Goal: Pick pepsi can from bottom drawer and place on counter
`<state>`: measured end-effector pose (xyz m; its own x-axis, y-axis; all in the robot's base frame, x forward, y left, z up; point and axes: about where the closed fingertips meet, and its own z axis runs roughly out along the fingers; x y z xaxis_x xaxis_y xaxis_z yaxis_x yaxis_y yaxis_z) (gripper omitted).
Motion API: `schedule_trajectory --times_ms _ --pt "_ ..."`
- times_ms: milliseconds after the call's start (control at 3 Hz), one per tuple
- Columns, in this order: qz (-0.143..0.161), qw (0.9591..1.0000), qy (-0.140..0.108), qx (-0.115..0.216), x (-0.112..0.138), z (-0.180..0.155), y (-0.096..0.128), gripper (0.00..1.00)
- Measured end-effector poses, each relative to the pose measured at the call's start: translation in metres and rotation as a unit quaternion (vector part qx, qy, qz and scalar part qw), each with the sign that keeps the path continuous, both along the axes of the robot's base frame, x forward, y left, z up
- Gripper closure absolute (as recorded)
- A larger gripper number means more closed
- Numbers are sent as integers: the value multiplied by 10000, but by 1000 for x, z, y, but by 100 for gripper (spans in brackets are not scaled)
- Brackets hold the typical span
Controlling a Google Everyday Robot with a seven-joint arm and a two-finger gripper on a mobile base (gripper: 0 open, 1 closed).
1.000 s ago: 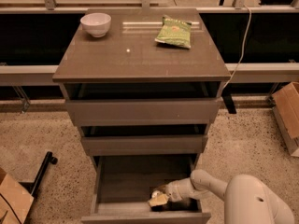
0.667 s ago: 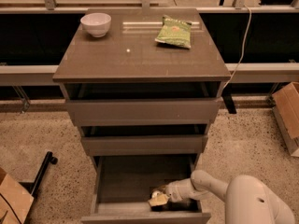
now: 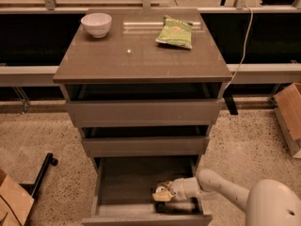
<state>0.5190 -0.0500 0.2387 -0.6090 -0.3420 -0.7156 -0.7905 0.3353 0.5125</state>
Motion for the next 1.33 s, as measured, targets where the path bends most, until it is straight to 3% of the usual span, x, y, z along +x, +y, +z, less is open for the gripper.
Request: schedule_trajectory --times_ms 333,667,1333 --pt "-68 9976 -680 98 0 65 -15 100" --pt "31 9937 -1107 191 -26 144 -40 100" --pt "16 9867 -1625 -5 -82 319 -89 100"
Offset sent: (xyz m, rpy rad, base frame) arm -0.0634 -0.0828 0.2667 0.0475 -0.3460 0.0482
